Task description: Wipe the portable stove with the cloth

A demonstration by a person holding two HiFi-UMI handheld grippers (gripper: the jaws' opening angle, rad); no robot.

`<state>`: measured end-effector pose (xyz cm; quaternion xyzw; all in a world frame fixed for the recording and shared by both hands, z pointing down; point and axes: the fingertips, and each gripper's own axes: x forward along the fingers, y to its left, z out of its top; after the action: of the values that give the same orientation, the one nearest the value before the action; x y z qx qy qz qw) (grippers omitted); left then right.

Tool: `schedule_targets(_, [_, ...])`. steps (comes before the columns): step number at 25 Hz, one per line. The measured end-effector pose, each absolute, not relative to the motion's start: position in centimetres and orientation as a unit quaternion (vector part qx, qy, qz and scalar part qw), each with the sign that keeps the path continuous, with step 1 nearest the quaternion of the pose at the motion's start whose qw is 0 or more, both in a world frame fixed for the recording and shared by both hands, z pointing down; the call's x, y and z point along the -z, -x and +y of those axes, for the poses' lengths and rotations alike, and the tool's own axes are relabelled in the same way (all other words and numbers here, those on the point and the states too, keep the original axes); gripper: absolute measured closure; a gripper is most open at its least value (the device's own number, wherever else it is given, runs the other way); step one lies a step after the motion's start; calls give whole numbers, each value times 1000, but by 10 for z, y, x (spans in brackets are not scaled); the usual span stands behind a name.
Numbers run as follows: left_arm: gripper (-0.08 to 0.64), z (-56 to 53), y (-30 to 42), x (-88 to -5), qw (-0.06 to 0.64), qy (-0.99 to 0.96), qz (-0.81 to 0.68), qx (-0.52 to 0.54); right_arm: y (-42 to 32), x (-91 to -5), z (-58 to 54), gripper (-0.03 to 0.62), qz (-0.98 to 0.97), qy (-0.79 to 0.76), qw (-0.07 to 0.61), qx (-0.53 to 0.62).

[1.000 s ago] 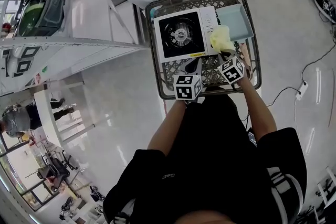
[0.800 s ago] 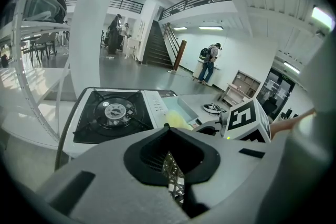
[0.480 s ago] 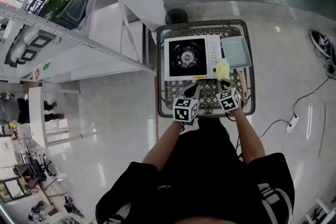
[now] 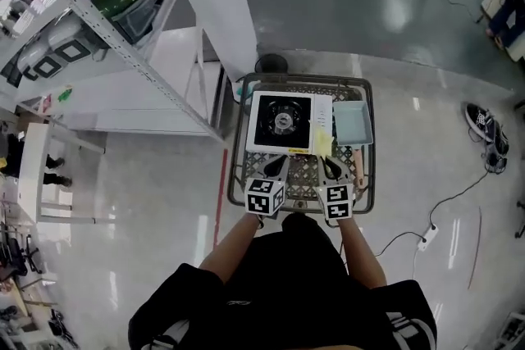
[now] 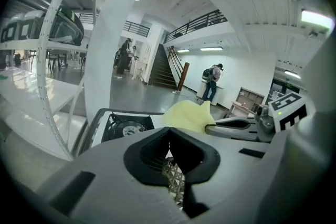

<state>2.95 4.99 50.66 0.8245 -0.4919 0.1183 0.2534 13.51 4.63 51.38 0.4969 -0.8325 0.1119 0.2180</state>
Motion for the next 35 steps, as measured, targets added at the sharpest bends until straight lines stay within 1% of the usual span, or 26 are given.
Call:
schedule_targets(3, [543, 62, -26, -490, 240, -828, -496, -102, -115, -484, 72, 578, -850, -485, 182, -101])
schedule_targets(5, [543, 63, -29, -477, 227, -833, -497, -88, -105, -467, 79, 578, -857, -479, 172, -81])
schedule_targets(8, [543, 71, -32, -459, 216, -837, -499, -59, -99, -452, 96, 580, -857, -477, 191, -38])
schedule_targets(10, [543, 94, -27, -455, 216, -836, -502, -53, -96, -452, 123, 580, -852, -483, 202, -30])
schedule_targets(16, [543, 148, -1, -459, 225, -818, -527, -42, -103, -443, 174, 580, -845, -502, 177, -43])
schedule_targets(21, [543, 186, 5, -456, 230, -811, -537, -31, -110, -436, 200, 580, -841, -508, 178, -48])
schedule_targets(25, [543, 201, 10, -438, 208, -812, -545, -21, -107, -419, 210, 580, -846, -504, 172, -34])
schedule_targets(29, [543, 207, 10, -414, 173, -814, -554, -14, -107, -391, 211, 580, -852, -503, 148, -21])
schedule_targets(35, [543, 212, -9, -378, 126, -818, -562, 0, -120, -353, 209, 580, -861, -496, 115, 1])
